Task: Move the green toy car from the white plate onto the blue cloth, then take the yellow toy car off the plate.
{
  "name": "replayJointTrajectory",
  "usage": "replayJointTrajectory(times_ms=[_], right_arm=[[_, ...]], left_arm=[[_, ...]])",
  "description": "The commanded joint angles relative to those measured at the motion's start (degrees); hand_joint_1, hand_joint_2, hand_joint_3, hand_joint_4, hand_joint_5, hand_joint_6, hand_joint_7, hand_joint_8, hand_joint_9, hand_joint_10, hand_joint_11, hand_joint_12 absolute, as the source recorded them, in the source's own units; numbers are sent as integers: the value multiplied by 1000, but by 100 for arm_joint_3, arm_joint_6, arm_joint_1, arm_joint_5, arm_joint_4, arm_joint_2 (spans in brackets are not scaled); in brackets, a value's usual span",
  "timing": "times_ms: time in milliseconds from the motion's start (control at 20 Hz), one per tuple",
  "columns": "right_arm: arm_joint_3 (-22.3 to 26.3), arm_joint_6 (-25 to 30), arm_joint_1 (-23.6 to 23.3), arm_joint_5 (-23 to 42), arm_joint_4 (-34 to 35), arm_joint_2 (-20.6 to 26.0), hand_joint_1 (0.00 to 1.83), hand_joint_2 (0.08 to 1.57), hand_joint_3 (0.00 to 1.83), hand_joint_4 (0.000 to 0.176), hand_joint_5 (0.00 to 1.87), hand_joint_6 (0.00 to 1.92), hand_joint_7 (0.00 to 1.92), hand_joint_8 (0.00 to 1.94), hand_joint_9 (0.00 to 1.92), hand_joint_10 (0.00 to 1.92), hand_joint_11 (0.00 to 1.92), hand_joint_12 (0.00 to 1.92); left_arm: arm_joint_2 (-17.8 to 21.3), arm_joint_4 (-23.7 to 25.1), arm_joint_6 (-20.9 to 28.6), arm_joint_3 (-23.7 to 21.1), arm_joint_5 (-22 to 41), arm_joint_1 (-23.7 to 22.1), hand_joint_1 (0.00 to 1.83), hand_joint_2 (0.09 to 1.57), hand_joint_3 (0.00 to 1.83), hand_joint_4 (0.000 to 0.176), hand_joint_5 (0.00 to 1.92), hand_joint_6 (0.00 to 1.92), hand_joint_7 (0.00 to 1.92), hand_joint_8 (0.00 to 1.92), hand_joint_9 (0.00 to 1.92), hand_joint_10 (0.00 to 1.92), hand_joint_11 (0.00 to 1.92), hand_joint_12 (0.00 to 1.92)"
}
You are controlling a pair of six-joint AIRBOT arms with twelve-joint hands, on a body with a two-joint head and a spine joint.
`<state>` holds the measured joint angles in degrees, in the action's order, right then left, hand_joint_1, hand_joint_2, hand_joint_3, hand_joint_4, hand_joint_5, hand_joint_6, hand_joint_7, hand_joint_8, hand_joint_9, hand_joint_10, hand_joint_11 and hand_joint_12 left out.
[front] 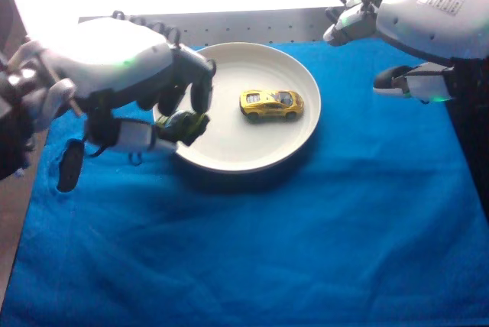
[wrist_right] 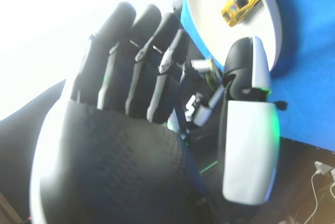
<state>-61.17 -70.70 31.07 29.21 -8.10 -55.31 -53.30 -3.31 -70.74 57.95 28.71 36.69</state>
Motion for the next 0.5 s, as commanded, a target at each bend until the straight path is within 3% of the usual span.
replayJointTrajectory(times_ms=[0, 50, 100, 150, 200, 250, 350, 450], right_arm=[[14, -46, -20, 657, 43, -5, 1153, 967, 0, 0, 849, 11, 777, 579, 636, 1179, 507, 1688], [13, -46, -14, 657, 48, -4, 1143, 969, 0, 0, 847, 8, 739, 668, 607, 1245, 494, 1717], [12, -46, -11, 656, 52, -4, 1130, 974, 0, 0, 841, 5, 707, 719, 591, 1268, 479, 1732], [12, -46, -10, 656, 60, -2, 1118, 977, 1, 0, 841, 5, 703, 731, 592, 1272, 479, 1735], [11, -46, -10, 656, 74, 0, 1115, 988, 5, 0, 829, 1, 678, 742, 571, 1274, 453, 1755], [10, -46, -10, 656, 78, 0, 1115, 988, 5, 0, 829, 1, 678, 742, 571, 1274, 453, 1755], [7, -46, 0, 655, 95, 0, 1120, 985, 1, 0, 837, 4, 704, 718, 607, 1231, 485, 1709], [3, -46, 9, 654, 115, 0, 1119, 987, 1, 0, 832, 1, 709, 679, 601, 1201, 462, 1705]], left_arm=[[112, 5, -1, -73, 829, 7, 1150, 1148, 0, 0, 910, 1110, 927, 1603, 1017, 1783, 1012, 1921], [233, 9, -1, -202, 925, 105, 1146, 1142, 0, 0, 919, 1112, 917, 1591, 952, 1792, 905, 1921], [361, 23, -1, -338, 1003, 222, 1211, 1155, 7, 0, 873, 1053, 922, 1396, 774, 1727, 532, 1921], [497, 29, -1, -481, 1078, 351, 1226, 1152, 4, 0, 875, 1032, 938, 1321, 710, 1693, 399, 1921], [651, 28, -1, -644, 1144, 519, 1215, 1131, 0, 0, 933, 1004, 964, 1182, 687, 1512, 339, 1885], [699, 28, -1, -708, 1168, 581, 1215, 1131, 0, 0, 933, 1004, 964, 1182, 687, 1512, 339, 1885], [934, 23, 0, -995, 1268, 869, 1177, 1169, 5, 37, 875, 1141, 865, 1280, 501, 1715, 257, 1921], [1044, -3, 8, -1146, 1279, 1052, 1167, 1183, 5, 40, 867, 1166, 821, 1330, 455, 1725, 251, 1921]])
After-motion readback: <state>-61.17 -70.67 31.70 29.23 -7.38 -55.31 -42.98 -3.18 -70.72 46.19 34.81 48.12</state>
